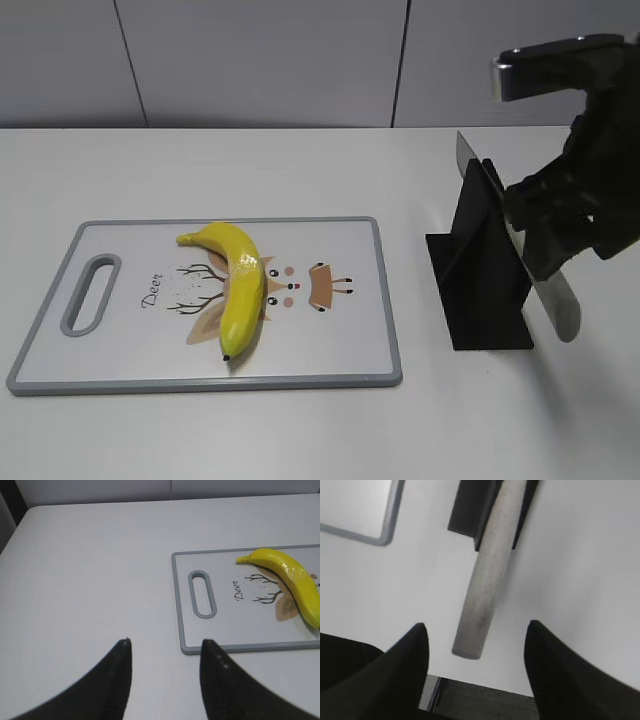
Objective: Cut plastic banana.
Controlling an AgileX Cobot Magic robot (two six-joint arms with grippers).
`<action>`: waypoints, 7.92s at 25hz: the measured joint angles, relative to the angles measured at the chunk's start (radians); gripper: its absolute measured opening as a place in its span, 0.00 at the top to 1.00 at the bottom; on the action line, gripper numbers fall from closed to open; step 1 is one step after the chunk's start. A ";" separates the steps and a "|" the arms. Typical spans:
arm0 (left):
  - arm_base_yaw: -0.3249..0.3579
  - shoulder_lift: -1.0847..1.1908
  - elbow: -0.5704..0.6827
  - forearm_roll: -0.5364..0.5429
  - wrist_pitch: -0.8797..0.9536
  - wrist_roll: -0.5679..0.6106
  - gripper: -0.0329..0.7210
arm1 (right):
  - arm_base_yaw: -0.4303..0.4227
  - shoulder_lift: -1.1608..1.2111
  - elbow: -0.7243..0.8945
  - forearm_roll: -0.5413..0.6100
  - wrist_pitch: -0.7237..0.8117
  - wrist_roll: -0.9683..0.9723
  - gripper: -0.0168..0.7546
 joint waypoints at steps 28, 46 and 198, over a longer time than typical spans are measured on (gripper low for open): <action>0.000 0.000 0.000 0.000 0.000 0.000 0.39 | -0.001 0.265 -0.001 -0.029 -0.008 0.174 0.76; 0.000 0.000 0.000 0.000 0.000 0.000 0.39 | -0.002 0.242 -0.001 -0.020 -0.017 0.191 0.76; -0.314 1.740 -0.772 -0.389 -0.121 1.261 0.98 | -0.116 0.488 -0.376 0.452 -0.173 -1.562 0.75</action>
